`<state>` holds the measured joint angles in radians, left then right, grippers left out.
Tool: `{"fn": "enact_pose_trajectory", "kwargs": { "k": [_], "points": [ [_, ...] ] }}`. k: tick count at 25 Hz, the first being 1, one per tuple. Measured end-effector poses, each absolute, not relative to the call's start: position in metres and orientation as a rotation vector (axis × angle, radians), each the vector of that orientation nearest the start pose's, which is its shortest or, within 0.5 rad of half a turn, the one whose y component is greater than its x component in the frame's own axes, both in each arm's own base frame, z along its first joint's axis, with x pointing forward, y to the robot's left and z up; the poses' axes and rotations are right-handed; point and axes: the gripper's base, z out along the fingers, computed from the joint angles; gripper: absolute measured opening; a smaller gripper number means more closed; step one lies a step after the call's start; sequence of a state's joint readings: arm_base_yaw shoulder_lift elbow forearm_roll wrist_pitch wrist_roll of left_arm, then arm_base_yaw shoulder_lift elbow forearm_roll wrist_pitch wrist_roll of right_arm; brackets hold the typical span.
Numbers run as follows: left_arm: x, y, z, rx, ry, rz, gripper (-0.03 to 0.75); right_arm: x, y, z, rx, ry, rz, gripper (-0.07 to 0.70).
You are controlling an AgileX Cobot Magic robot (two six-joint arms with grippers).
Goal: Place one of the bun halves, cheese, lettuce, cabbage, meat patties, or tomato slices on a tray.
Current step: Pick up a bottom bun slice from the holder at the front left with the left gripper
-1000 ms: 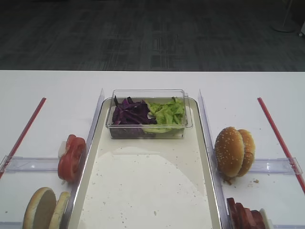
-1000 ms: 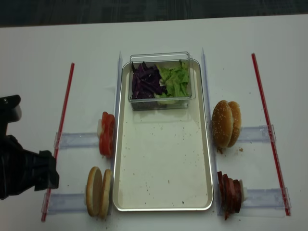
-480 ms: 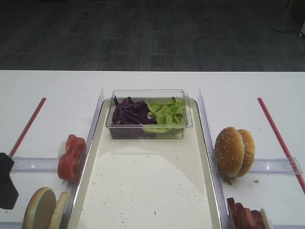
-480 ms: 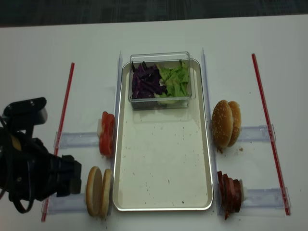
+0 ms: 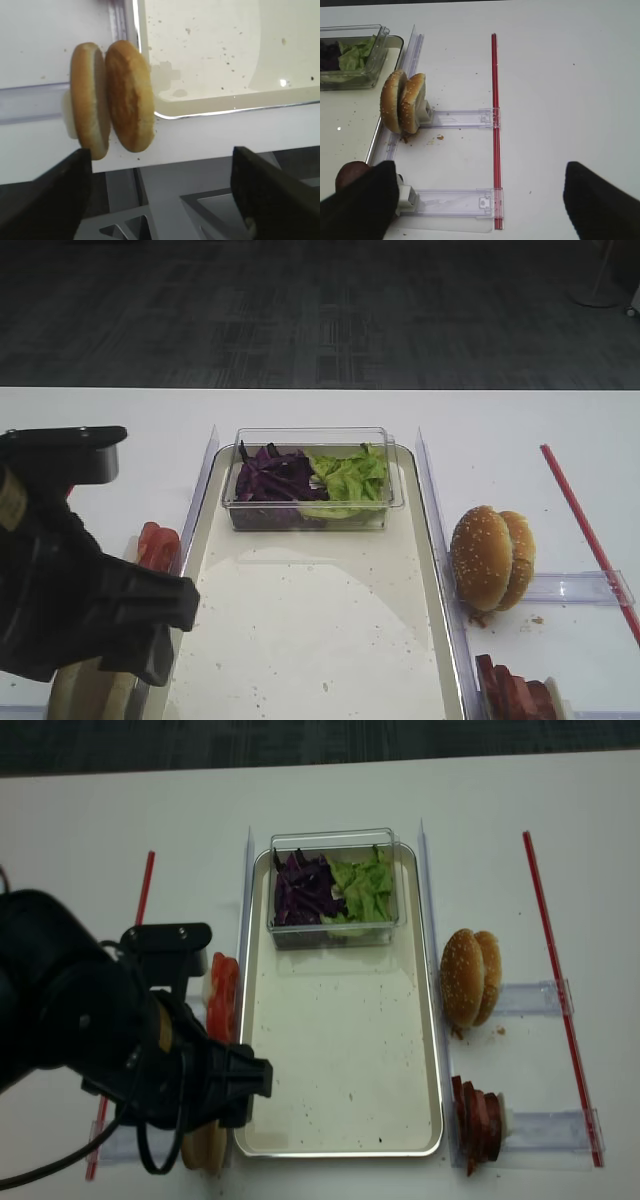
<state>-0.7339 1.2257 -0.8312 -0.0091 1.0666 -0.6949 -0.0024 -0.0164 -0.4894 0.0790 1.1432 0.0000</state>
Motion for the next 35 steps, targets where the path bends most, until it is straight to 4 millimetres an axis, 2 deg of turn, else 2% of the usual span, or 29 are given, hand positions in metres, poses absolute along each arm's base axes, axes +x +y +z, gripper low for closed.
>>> {"fn": "enact_pose_trajectory", "kwargs": {
  "k": [5,18,35],
  "points": [
    [0.158,-0.152,0.245,0.051,3.020,-0.165,0.524,-0.010,0.007,0.268,-0.005,2.120,0.094,0.678],
    [0.166,-0.154,0.242,0.030,2.955,-0.141,0.524,-0.010,0.007,0.268,-0.005,2.120,0.094,0.678],
    [0.183,-0.170,0.202,0.064,3.037,-0.027,0.524,-0.010,0.007,0.268,-0.006,2.122,0.094,0.678]
  ]
}}
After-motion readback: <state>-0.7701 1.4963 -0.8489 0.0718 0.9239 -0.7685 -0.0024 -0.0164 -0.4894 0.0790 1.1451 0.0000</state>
